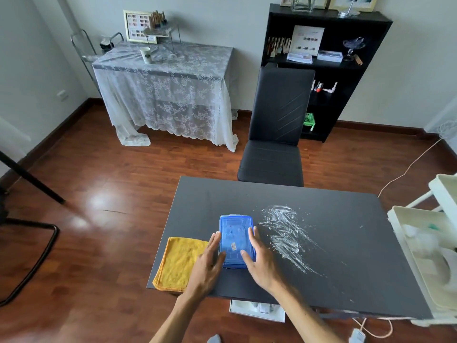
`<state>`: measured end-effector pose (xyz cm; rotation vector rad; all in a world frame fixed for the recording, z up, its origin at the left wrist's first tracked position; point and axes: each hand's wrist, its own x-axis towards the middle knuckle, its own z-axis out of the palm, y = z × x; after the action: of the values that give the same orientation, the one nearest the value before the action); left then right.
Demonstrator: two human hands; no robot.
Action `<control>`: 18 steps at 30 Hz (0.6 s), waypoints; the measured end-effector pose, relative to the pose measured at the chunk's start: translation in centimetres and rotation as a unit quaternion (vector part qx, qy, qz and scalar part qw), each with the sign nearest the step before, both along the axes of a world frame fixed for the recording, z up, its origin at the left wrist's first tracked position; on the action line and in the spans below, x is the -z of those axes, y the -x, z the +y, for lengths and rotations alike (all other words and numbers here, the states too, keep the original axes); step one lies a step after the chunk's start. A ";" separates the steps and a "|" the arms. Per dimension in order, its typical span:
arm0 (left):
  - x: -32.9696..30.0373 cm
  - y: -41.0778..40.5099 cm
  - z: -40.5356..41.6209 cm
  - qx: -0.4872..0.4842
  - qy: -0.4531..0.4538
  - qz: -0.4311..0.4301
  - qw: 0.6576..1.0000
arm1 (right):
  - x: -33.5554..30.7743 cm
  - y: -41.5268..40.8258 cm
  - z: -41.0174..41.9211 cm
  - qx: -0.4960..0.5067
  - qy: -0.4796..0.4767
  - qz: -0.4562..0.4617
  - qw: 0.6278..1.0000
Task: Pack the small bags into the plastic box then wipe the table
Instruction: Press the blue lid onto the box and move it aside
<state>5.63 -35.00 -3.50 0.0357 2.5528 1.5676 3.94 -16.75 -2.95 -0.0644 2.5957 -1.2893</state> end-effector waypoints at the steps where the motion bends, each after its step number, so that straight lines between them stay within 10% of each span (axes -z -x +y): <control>1: 0.2 -0.2 0.0 0.004 0.016 0.002 1.000 | 0.2 0.0 0.0 -0.010 -0.009 -0.002 1.000; 18: -0.9 1.7 0.5 0.039 0.193 0.048 0.979 | -0.8 1.8 -0.3 -0.080 -0.198 -0.007 0.977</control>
<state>3.90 -34.52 -2.56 0.1707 2.8448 1.0444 2.16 -17.01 -2.12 -0.1853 2.7166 -0.6994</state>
